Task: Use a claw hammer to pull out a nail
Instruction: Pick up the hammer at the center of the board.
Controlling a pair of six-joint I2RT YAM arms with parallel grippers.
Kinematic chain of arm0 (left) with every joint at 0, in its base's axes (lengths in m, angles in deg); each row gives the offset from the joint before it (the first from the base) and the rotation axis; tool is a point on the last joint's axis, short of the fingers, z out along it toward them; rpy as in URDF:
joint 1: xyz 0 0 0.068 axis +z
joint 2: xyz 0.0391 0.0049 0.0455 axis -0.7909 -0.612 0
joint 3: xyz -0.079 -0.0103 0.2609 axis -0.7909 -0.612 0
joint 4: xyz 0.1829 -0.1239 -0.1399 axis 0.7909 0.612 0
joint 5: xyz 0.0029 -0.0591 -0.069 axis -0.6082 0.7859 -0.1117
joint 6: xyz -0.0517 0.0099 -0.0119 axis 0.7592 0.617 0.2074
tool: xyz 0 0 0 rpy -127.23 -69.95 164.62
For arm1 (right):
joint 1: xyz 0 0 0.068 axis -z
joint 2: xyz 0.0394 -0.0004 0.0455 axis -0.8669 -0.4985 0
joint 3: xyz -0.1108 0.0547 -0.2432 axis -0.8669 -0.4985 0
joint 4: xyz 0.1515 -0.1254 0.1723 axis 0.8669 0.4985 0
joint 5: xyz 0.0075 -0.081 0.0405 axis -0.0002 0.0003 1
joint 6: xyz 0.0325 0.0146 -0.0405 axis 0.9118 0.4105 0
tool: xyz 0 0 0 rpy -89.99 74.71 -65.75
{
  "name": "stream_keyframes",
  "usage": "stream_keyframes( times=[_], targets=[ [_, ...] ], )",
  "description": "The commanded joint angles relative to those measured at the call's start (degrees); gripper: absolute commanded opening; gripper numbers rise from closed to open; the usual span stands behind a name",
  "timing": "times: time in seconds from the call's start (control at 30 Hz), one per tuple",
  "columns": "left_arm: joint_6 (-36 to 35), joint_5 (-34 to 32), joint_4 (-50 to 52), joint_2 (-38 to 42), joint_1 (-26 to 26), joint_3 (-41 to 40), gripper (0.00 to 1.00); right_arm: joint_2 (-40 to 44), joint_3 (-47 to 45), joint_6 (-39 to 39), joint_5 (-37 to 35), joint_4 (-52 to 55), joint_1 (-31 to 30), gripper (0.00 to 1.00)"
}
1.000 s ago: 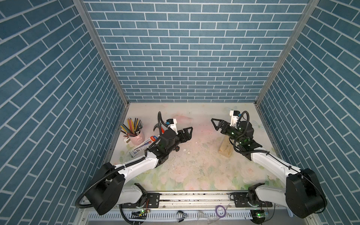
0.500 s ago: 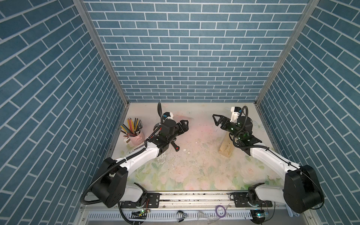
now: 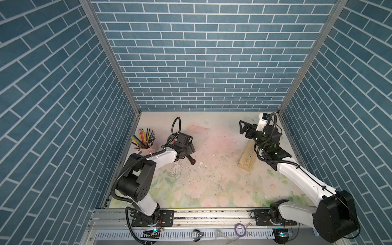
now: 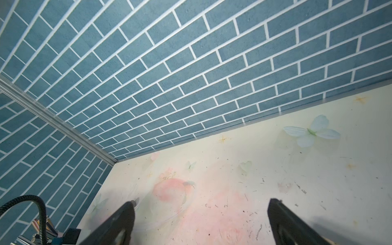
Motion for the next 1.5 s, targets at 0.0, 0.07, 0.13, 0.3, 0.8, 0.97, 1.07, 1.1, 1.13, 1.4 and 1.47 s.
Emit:
stream_keyframes(
  times=[0.0, 0.07, 0.13, 0.3, 0.8, 0.97, 1.07, 1.1, 1.13, 1.4, 1.47],
  targets=[
    [-0.46, -2.02, 1.67, -2.3, 0.13, 0.34, 0.86, 1.83, -0.21, -1.62, -2.72, 1.31, 0.21, 0.98],
    [-0.63, -2.18, 1.74, -3.8, -0.11, 0.79, 0.86, 2.02, -0.52, -1.55, -2.94, 1.39, 0.19, 0.97],
    [-0.8, -3.6, 2.39, -4.96, -0.84, 1.44, 0.85, 2.2, -0.7, -1.43, -3.34, 1.48, 0.13, 0.97],
    [-2.27, -6.49, 4.97, -7.75, -2.48, 3.92, 0.68, 1.86, -0.71, -1.52, -3.8, 1.75, 0.08, 0.97],
    [-12.85, -11.47, 13.33, -15.91, -11.33, 15.01, 0.23, 1.22, -0.8, -2.59, -5.29, 1.92, 0.16, 0.97],
    [-17.46, -10.65, 14.74, -17.35, -14.34, 18.23, 0.15, 0.14, -0.28, -3.26, -5.46, 1.05, 0.13, 0.97],
    [-19.56, -10.41, 15.45, -16.61, -15.21, 18.17, 0.12, -0.89, 0.24, -3.36, -5.02, 0.66, 0.12, 0.97],
    [-20.23, -10.3, 15.31, -15.87, -15.33, 17.76, 0.11, -1.24, 0.34, -3.28, -4.82, 0.58, 0.12, 0.97],
    [-21.56, -9.43, 14.66, -14.75, -15.35, 16.94, 0.1, -1.59, 0.43, -3.25, -4.33, 0.37, 0.24, 0.97],
    [-32.12, -1.52, 11.42, -4.82, -15.36, 12.84, 0.08, -6.32, 3.44, -2.04, 2.42, 0.63, 0.46, 0.97],
    [-33.25, 0.34, 11.52, -3.7, -15.34, 13.22, 0.07, -7.75, 3.86, -0.34, 4.82, 0.48, 0.44, 0.97]
  ],
)
